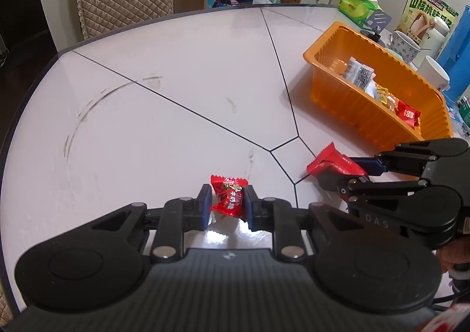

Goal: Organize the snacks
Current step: 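Carry both held red snacks over the orange tray with both grippers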

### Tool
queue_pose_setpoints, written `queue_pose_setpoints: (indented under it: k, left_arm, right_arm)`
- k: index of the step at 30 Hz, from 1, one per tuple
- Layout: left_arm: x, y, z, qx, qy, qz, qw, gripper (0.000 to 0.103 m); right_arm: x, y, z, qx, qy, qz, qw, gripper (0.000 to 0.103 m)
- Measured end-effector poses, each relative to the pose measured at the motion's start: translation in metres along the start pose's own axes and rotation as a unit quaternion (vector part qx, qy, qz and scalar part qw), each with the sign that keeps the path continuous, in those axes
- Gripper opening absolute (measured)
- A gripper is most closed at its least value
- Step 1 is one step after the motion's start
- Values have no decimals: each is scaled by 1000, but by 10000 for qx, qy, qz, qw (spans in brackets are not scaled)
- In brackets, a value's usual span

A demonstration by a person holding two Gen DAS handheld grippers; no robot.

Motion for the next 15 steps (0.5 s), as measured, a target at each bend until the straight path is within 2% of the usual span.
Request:
queue_pose_setpoints:
  k: [15]
  left_arm:
    - [-21, -15, -27, 252, 274, -139, 9992, 20]
  right_arm:
    - [-61, 5, -14, 655, -170, -478, 9966, 26]
Point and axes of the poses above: each gripper's, at about its wrist camera, not at the fingertips, and x roughly the way its jaws point, z to its left, y to its underside, the point moved 5 cm from there along x, roughly the way its jaws point, and after that the axes turned 12 degrees about -x, right-handed, at the moved point
